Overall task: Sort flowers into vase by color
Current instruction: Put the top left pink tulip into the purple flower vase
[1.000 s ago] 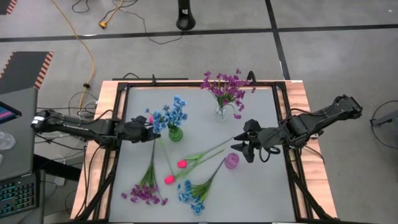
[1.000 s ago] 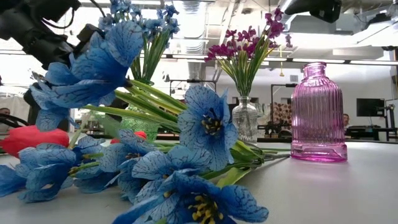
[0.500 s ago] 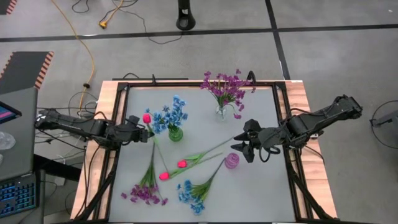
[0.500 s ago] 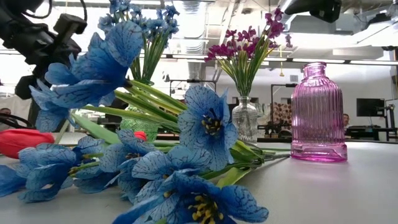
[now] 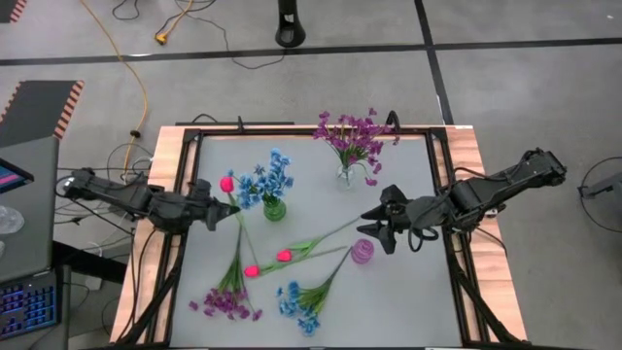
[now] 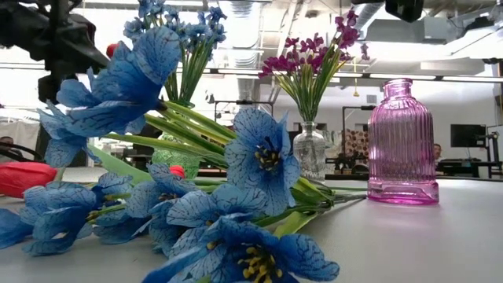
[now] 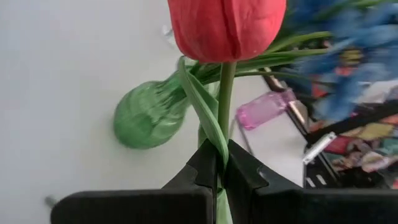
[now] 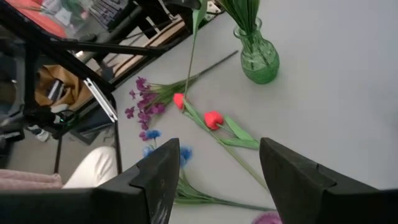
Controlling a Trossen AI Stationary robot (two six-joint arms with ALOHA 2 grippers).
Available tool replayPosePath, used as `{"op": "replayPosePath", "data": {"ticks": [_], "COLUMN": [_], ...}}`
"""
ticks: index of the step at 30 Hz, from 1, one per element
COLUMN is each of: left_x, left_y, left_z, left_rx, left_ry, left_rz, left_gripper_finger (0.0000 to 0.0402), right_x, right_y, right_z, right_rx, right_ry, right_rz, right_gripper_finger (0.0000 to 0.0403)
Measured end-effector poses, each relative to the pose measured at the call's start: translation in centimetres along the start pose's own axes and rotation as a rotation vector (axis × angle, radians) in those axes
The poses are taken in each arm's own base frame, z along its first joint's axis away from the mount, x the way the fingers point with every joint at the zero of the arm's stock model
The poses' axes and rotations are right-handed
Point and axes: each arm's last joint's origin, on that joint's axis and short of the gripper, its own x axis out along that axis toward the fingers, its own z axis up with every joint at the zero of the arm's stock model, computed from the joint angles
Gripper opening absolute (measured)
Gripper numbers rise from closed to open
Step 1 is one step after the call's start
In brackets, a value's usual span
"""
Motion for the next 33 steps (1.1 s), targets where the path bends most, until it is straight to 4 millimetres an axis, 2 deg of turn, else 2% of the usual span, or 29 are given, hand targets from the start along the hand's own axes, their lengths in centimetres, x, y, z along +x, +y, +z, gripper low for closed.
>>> {"op": "replayPosePath", "data": {"ticks": [10, 26, 33], "left_x": [-1.3, -2.8, -2.4], "left_y": [-0.9, -3.9, -5.3], "left_z": [0.6, 2.1, 2.4], "left_rx": [0.119, 0.283, 0.362], "left_ry": [-0.053, -0.235, -0.313], "left_rz": [-0.168, -0.503, -0.565], "left_gripper_finger": [0.0000, 0.0000, 0.0000], "right_x": [0.0, -0.1, 0.7], "right_y": [0.1, 1.0, 0.9], "right_z": [0.1, 1.0, 1.6], "right_rx": [0.006, 0.020, 0.027], "right_ry": [-0.012, -0.101, -0.136], "right_rz": [0.010, 0.097, 0.096], "right_gripper_finger": [0.0248, 0.0248, 0.0248]}}
